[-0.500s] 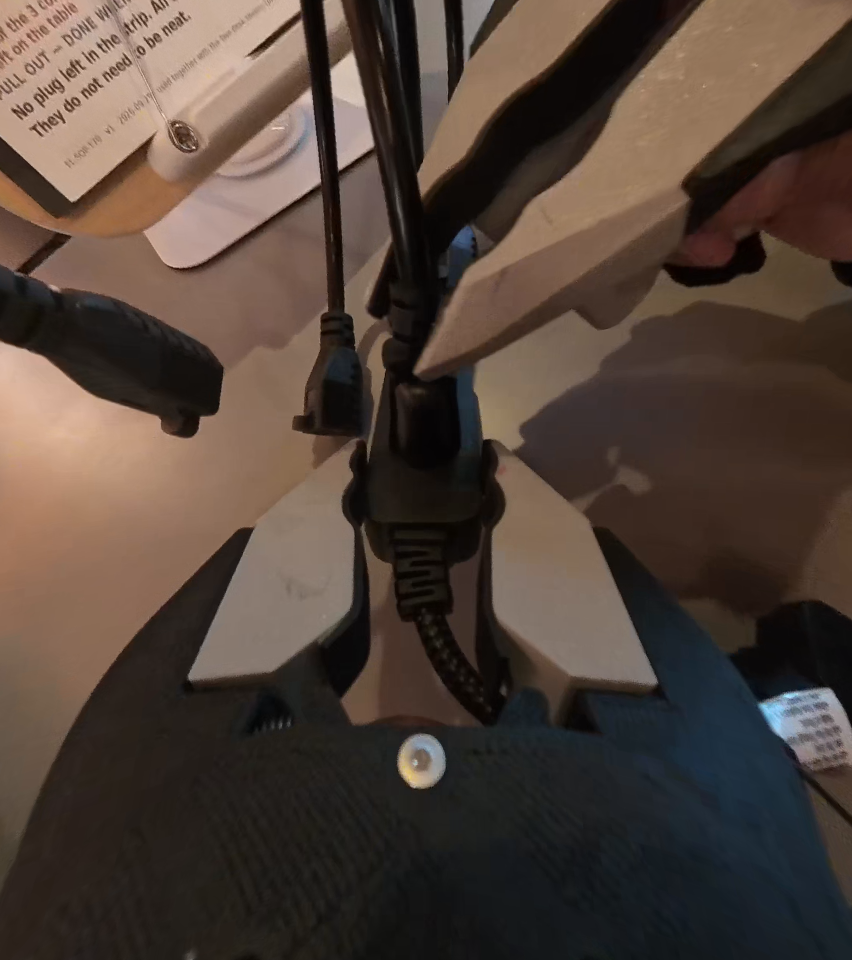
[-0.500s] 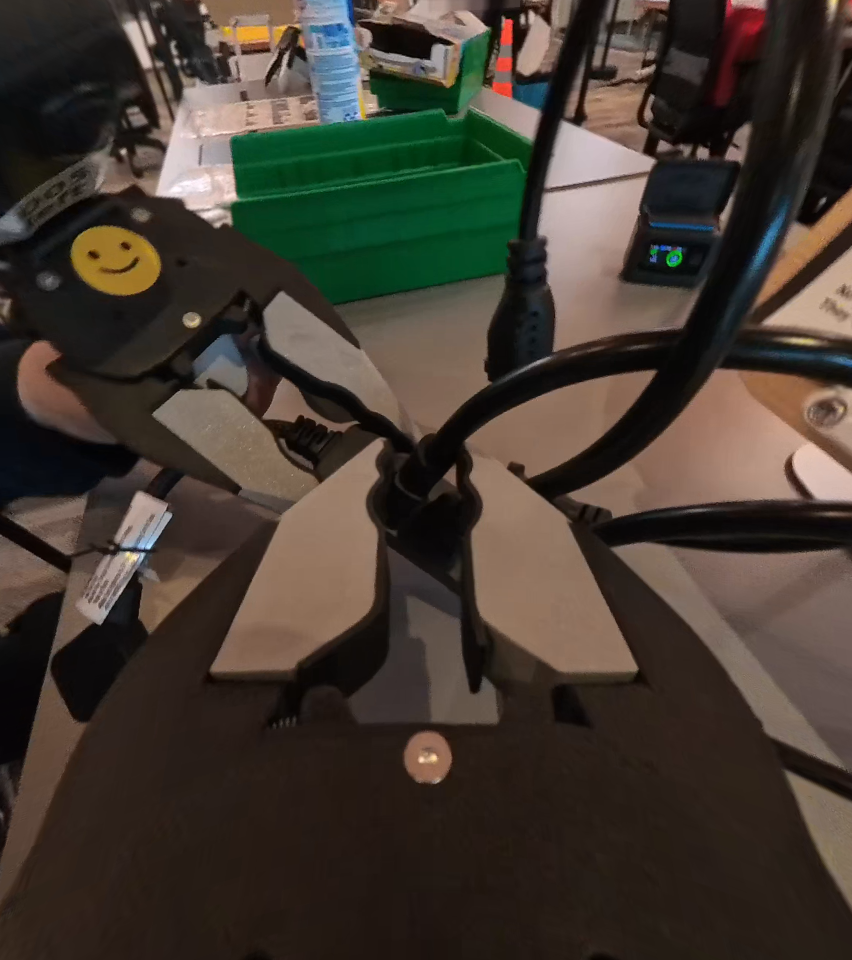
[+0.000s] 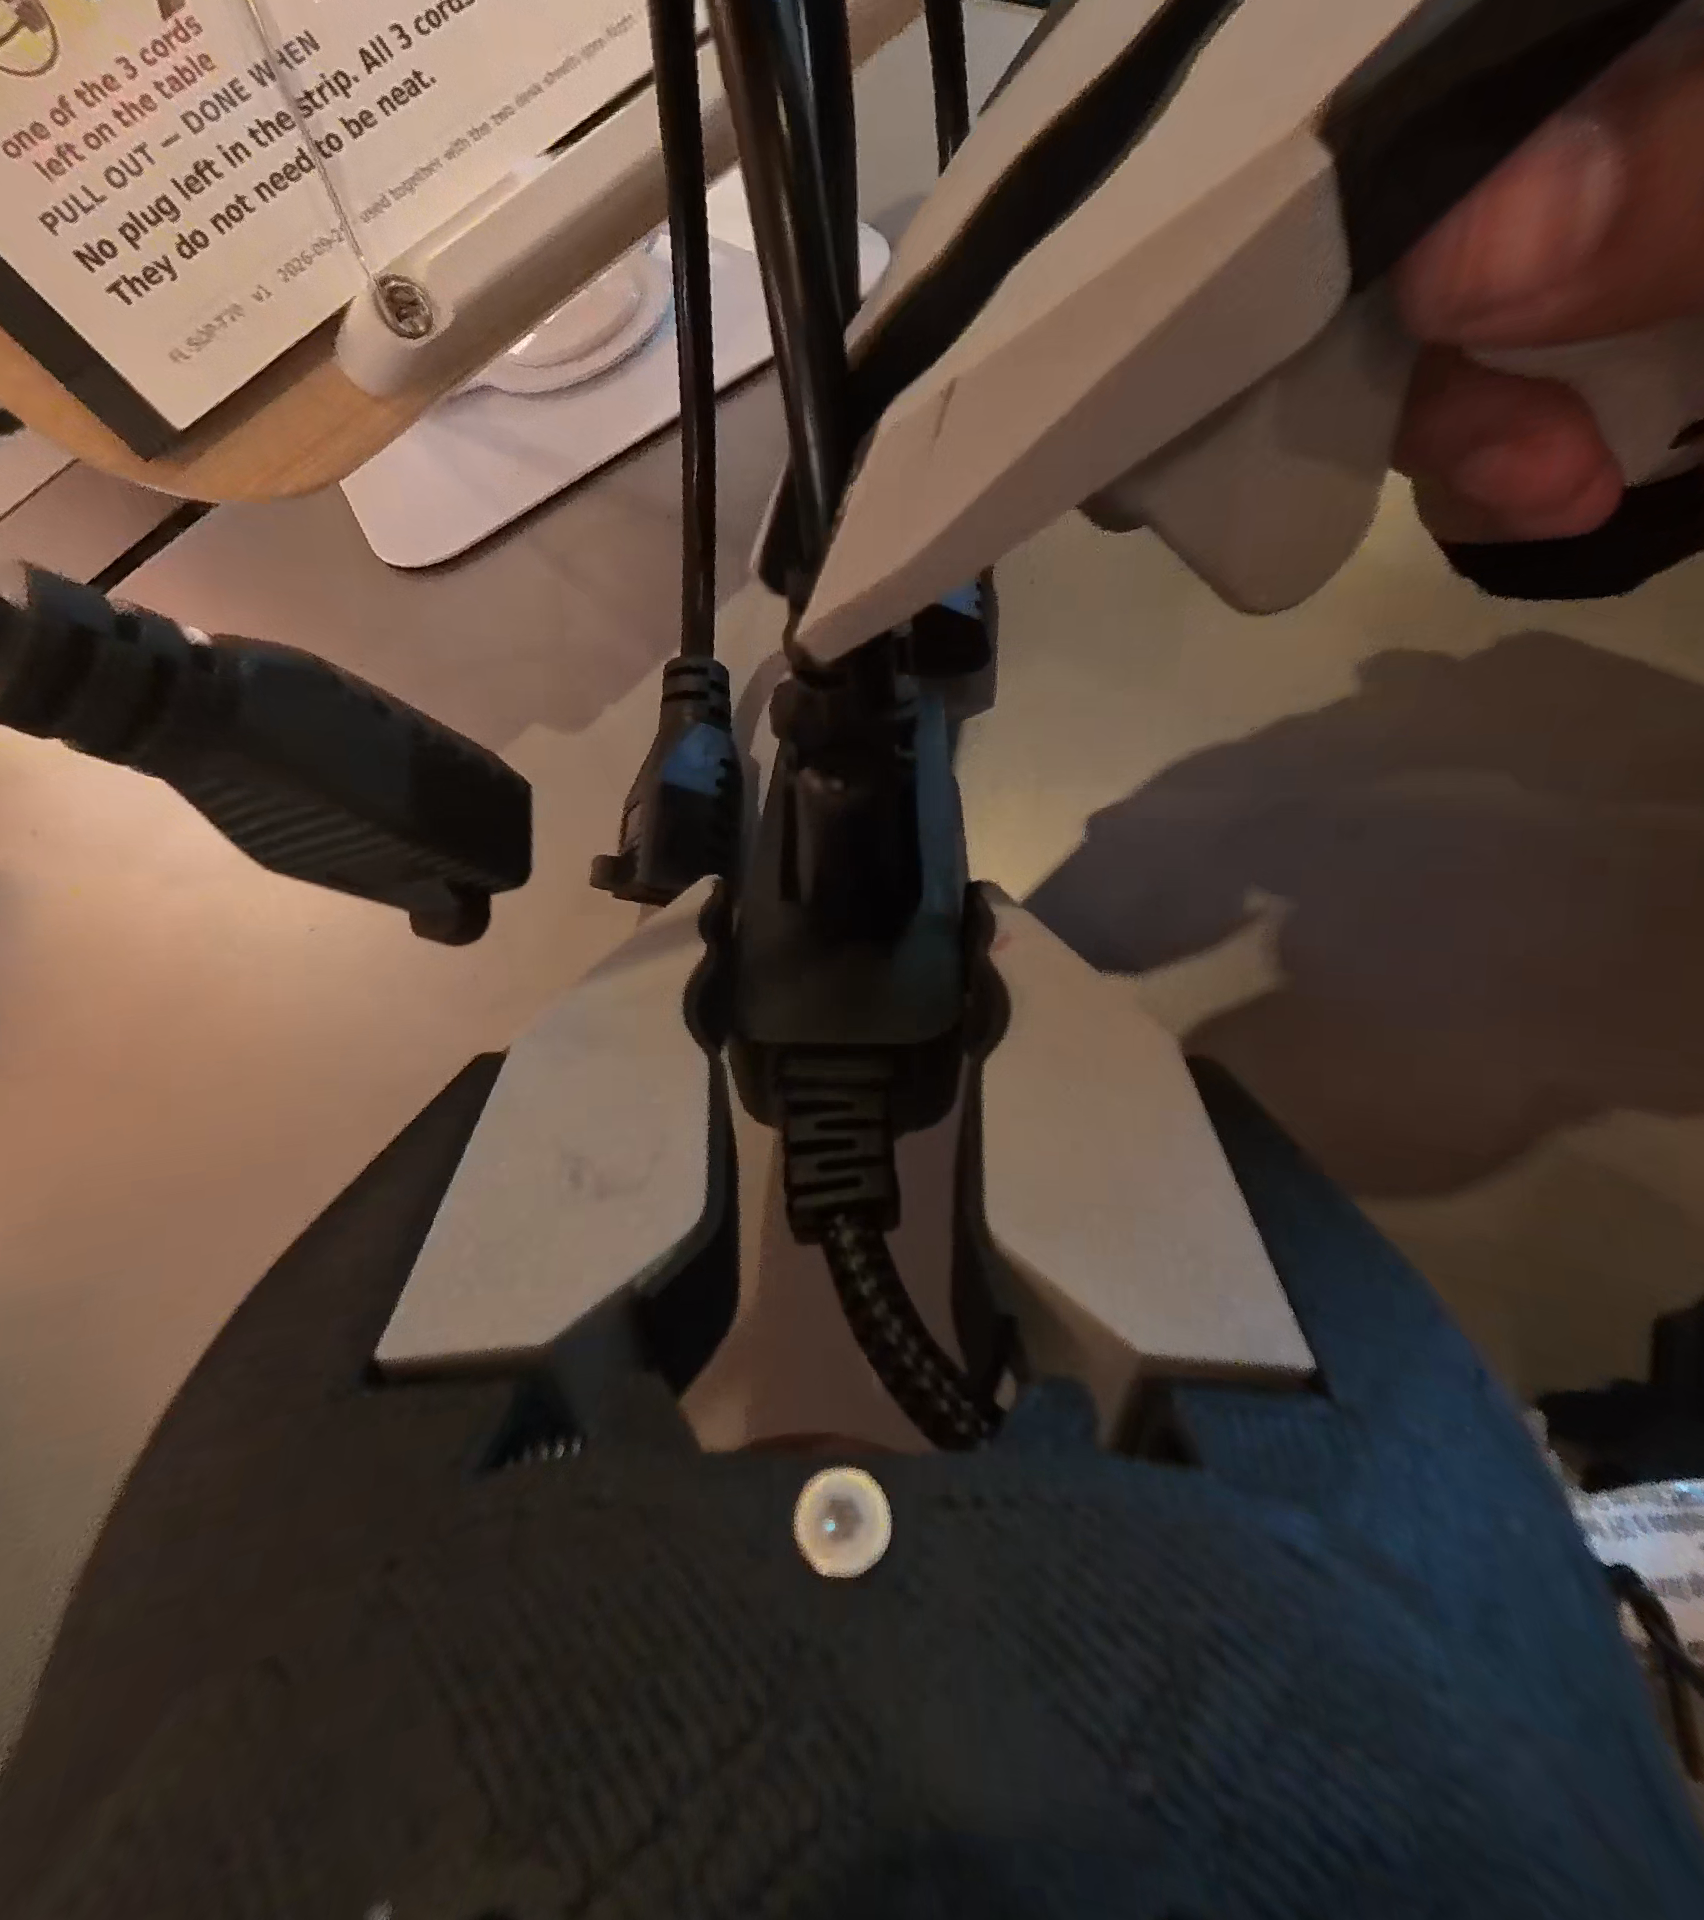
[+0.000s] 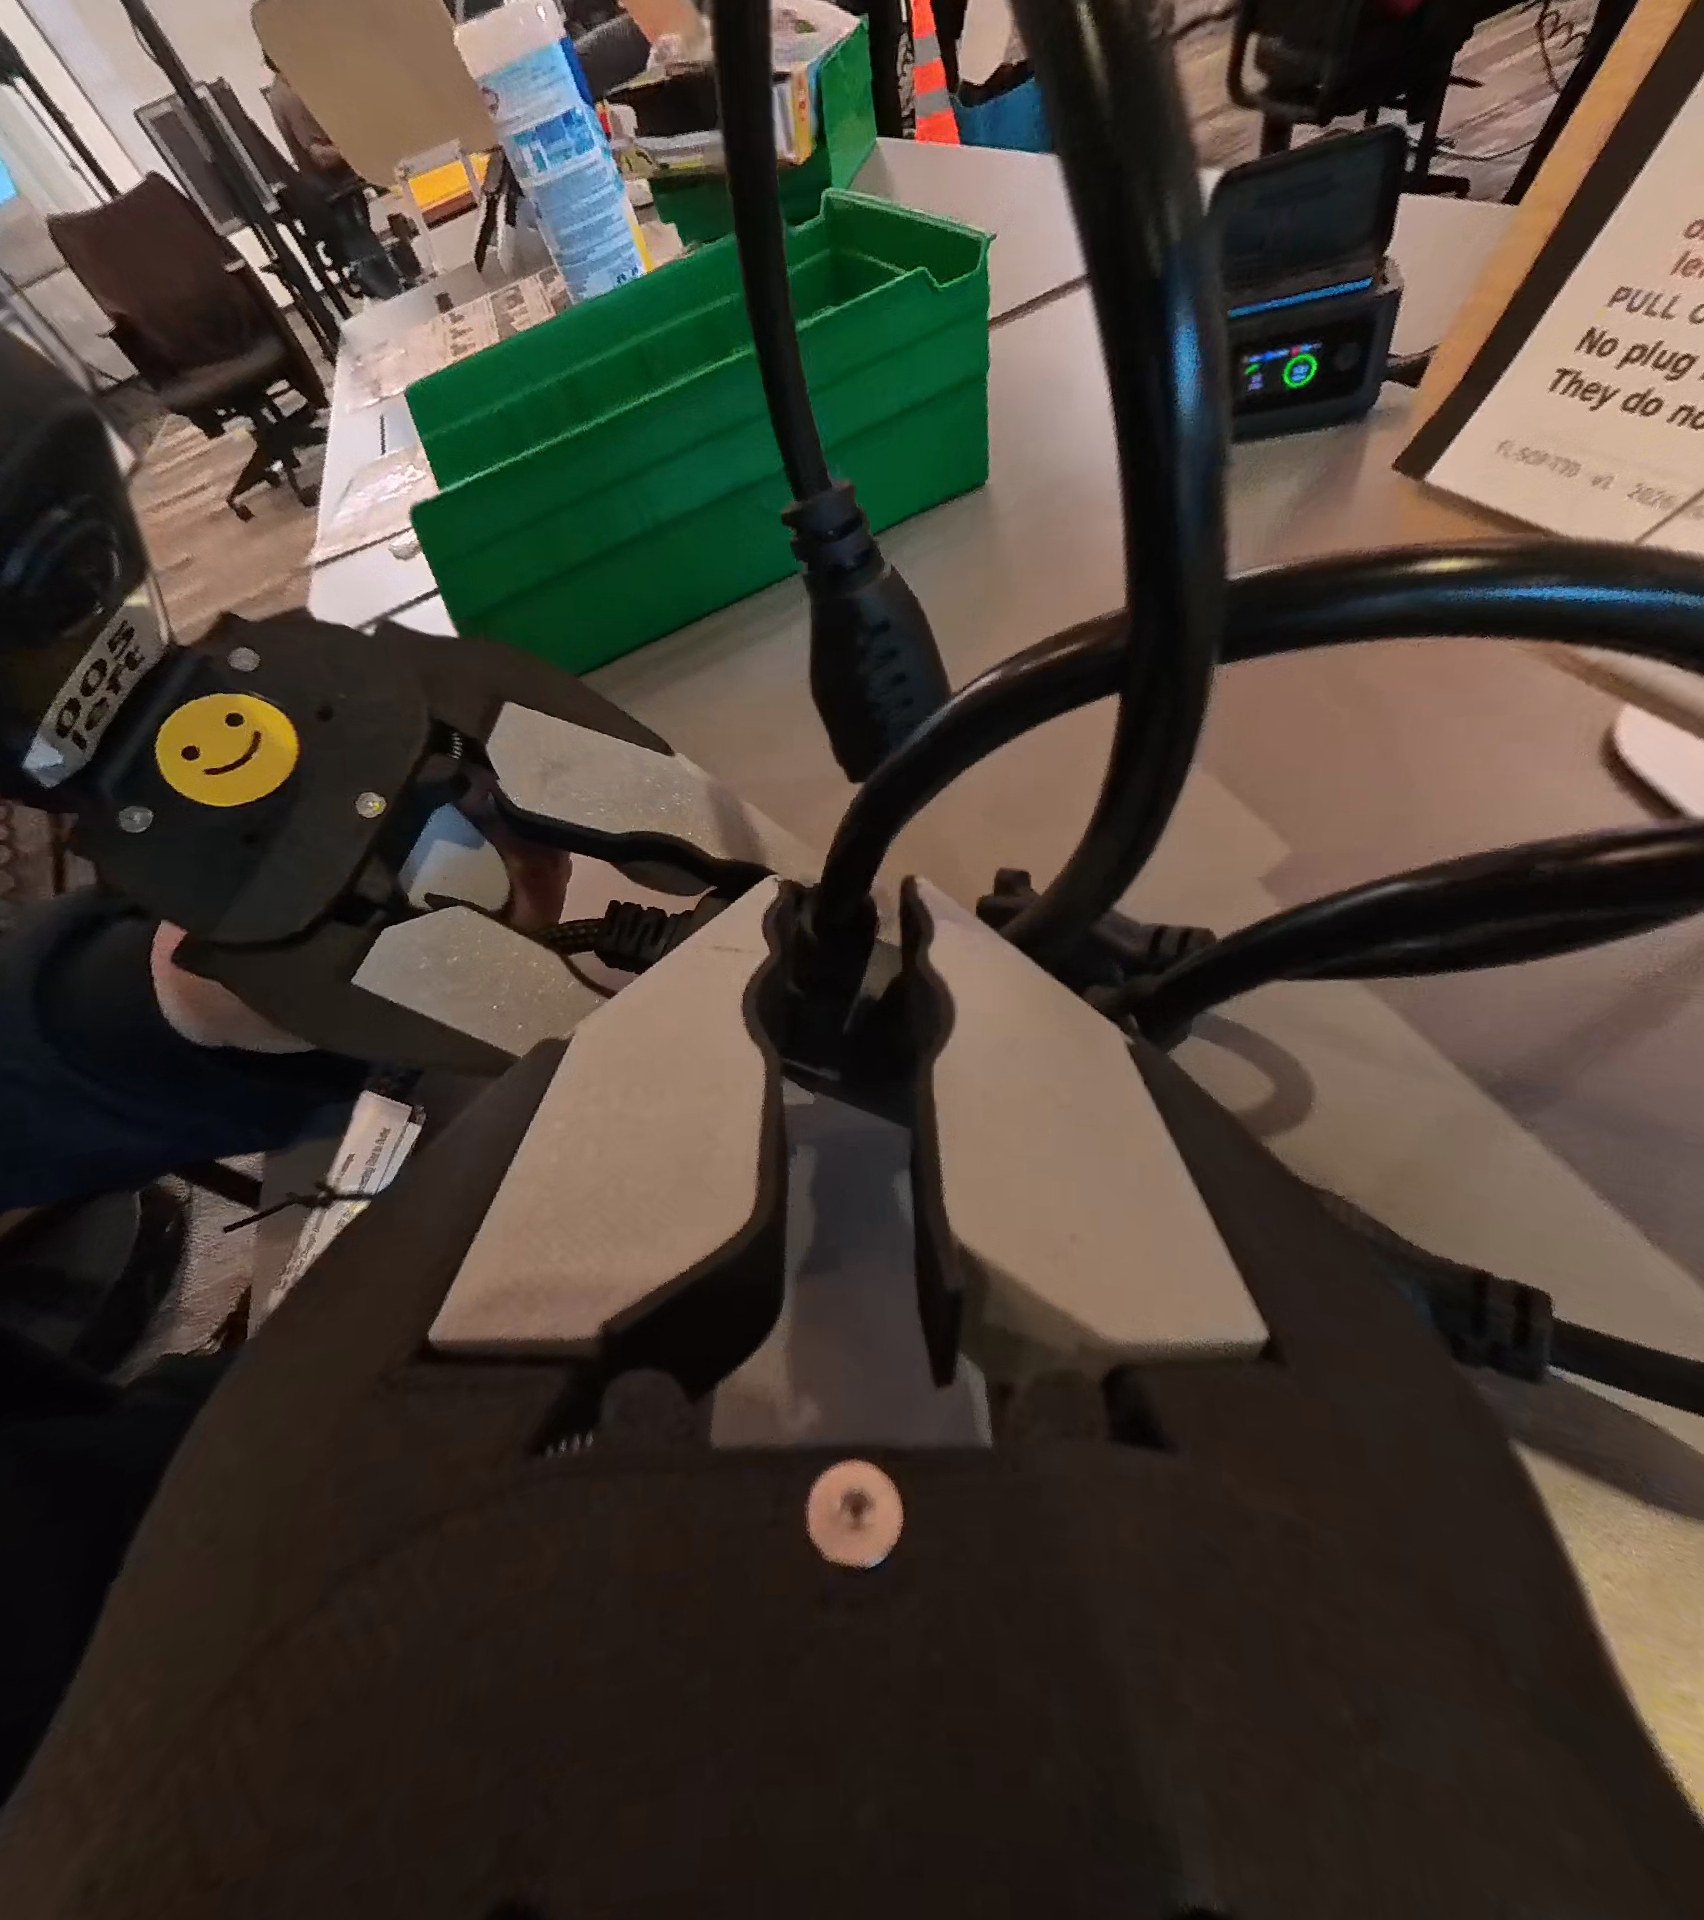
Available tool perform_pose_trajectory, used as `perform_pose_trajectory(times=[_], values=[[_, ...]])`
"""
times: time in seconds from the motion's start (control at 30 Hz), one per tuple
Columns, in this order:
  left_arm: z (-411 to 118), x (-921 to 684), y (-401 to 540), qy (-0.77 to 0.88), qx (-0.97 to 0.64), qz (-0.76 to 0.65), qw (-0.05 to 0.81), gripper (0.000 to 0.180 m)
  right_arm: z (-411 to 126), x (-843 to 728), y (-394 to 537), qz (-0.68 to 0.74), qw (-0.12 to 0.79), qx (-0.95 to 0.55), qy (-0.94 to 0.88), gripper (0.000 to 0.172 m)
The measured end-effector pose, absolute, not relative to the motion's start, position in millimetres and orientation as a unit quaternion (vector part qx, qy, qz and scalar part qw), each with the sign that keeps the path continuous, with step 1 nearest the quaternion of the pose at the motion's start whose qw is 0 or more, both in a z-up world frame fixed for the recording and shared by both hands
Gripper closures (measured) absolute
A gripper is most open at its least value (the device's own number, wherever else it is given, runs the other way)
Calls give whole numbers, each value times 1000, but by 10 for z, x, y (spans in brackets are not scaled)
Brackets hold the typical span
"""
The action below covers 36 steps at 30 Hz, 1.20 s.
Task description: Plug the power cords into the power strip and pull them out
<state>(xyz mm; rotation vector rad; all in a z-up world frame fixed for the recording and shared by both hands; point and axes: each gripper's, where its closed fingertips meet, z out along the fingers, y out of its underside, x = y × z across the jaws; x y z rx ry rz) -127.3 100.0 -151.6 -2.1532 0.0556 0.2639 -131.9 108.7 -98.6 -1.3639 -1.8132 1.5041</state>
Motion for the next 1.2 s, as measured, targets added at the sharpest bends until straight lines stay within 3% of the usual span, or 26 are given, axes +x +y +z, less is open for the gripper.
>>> perform_pose_trajectory(times=[0.23,0.33,0.47,1.2], values=[[-1517,-1299,1046,35,-871,119,475,140,-1030,-1359,1094,523,231,-491,-657,158],[-1487,-1269,1103,54,-864,131,482,149,-1132,-1376,1121,490,239,-502,-672,156],[-1476,-1297,1156,41,-859,124,496,149,-1223,-1405,1114,473,240,-508,-679,151],[-1598,-1350,1156,3,-861,90,500,146,-1325,-1673,1116,439,302,-526,-663,158]])
